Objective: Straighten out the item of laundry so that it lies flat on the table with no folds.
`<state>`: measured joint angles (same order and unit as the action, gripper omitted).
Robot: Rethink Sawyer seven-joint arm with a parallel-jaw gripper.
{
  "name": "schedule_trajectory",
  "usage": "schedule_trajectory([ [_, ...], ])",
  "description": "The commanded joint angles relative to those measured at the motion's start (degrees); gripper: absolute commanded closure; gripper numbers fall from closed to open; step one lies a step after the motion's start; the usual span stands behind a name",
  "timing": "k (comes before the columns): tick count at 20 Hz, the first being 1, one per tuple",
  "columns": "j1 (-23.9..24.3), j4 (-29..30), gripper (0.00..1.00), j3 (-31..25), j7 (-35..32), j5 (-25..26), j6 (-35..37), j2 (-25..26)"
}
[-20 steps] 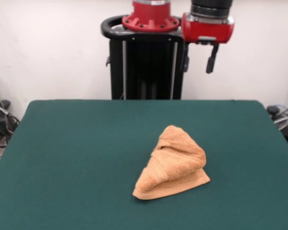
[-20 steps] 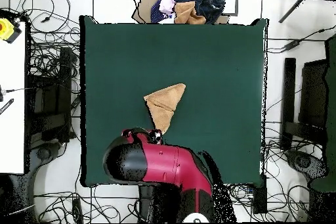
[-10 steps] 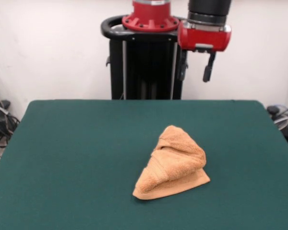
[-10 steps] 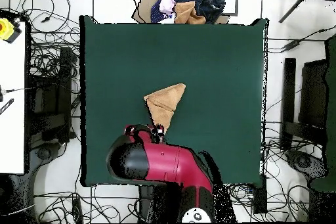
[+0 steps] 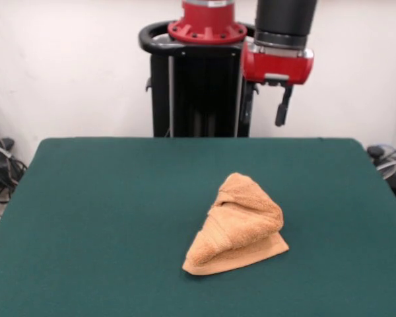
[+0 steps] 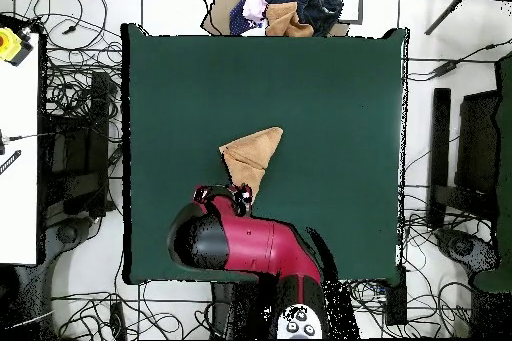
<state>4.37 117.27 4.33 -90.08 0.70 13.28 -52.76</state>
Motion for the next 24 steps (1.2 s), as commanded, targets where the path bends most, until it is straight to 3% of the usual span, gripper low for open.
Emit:
schedule_trajectory([
  [1,-1.9,-0.2,0.0,1.6,-12.2,0.8,-8.2,3.6],
  [5,-3.6,-0.2,0.0,3.3,-13.4,-0.1,-13.6,4.5],
  [8,-4.7,1.6,0.0,4.4,-16.6,-2.3,-21.8,6.2],
  [24,-5.5,1.9,0.0,5.3,-14.9,-5.1,-30.0,11.3],
])
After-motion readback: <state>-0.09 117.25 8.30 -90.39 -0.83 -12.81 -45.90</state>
